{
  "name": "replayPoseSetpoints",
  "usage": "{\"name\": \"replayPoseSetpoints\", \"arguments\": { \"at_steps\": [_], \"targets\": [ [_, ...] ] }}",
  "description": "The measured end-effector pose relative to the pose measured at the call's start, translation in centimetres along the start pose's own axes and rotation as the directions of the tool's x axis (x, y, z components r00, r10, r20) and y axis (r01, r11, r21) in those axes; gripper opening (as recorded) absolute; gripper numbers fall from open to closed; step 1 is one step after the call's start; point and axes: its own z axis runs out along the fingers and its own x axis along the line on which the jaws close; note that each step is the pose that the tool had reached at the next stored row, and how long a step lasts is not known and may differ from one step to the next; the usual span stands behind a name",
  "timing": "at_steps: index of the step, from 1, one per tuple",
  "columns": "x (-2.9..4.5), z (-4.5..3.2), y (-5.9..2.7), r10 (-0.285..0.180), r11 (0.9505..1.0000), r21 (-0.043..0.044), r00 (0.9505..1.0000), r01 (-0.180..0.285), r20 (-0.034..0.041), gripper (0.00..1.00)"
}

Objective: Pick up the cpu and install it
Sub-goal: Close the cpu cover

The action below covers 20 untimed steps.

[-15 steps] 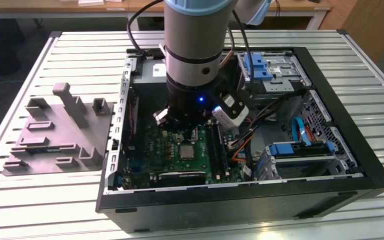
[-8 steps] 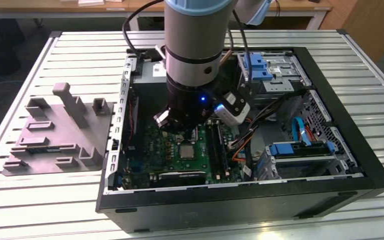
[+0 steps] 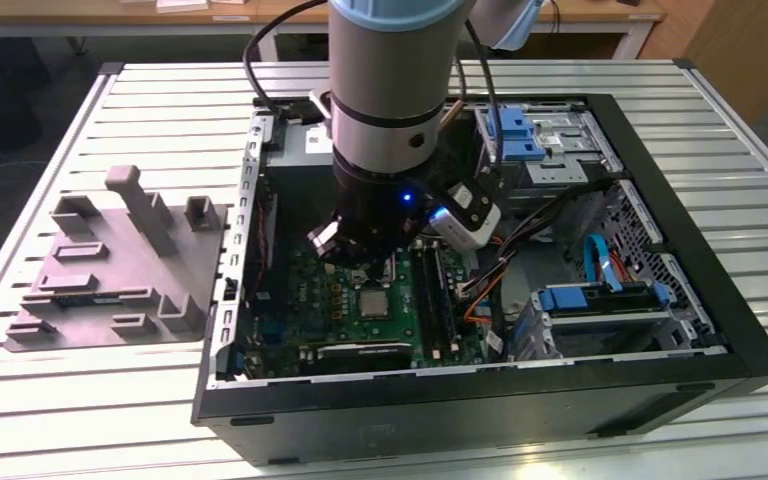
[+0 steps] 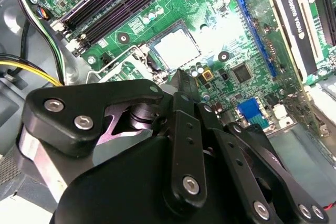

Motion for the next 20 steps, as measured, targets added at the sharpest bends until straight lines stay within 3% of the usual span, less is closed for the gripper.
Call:
{"name": "replayPoseSetpoints", "arguments": {
  "at_steps": [6,7,10,11,15,20],
  "targets": [
    [0.00,0.22,-0.01,-0.087,0.9962,0.0022,0.9962,0.087,-0.0028,0.11],
    [0.00,0.25,-0.02,-0.096,0.9954,-0.0022,0.9954,0.096,-0.0003,0.11],
    [-0.01,0.26,-0.02,-0.108,0.9929,-0.0478,0.9938,0.109,0.0275,0.11],
    [-0.01,0.27,-0.02,-0.114,0.9915,-0.0593,0.9929,0.116,0.0346,0.11],
    [-0.02,0.64,-0.03,-0.181,0.9814,-0.0587,0.9829,0.183,0.0339,0.11],
    [-0.03,1.01,-0.05,-0.261,0.9633,-0.0545,0.9646,0.263,0.0339,0.11]
  ]
}}
